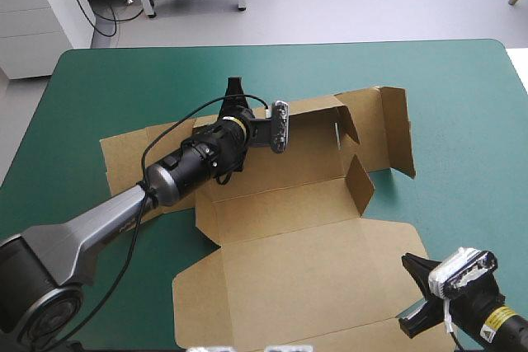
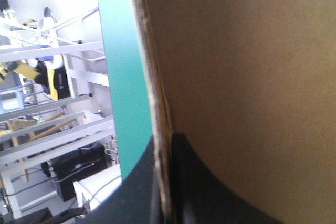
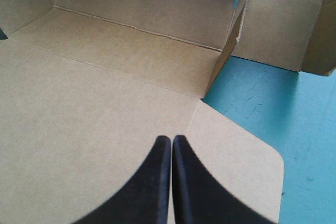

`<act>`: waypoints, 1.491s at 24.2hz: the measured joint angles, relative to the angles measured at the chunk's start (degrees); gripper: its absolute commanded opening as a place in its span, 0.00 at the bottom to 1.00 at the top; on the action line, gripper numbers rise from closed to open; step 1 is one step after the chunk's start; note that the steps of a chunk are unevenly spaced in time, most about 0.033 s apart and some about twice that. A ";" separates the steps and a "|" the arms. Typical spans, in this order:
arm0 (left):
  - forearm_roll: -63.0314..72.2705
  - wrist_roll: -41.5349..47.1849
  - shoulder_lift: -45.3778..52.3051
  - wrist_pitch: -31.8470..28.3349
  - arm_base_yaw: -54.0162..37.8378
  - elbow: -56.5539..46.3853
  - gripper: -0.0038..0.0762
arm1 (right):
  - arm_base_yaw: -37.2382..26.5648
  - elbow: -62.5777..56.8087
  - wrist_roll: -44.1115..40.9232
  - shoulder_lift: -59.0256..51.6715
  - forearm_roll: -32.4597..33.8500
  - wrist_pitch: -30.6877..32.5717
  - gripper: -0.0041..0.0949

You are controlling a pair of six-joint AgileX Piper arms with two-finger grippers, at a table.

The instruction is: Fold the box

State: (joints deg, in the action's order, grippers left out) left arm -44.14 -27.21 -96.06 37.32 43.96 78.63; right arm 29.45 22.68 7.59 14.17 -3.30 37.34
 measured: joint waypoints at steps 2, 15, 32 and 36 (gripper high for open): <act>-4.50 3.48 1.77 -1.83 1.32 -3.16 0.04 | 0.00 0.00 0.00 0.00 0.00 0.00 0.04; -50.05 44.06 14.45 -7.32 12.71 -26.08 0.04 | 0.00 0.00 0.00 0.00 0.00 0.00 0.04; -52.11 55.04 14.69 -0.12 17.73 -27.93 0.04 | 0.00 0.00 -2.08 0.00 0.05 -0.06 0.90; -52.11 55.48 14.69 0.02 17.80 -27.93 0.04 | 0.00 0.00 -3.51 0.00 0.05 -0.27 0.91</act>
State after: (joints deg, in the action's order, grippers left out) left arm -96.25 28.27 -81.37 37.34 61.76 50.70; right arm 29.45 22.68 4.08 14.17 -3.25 37.07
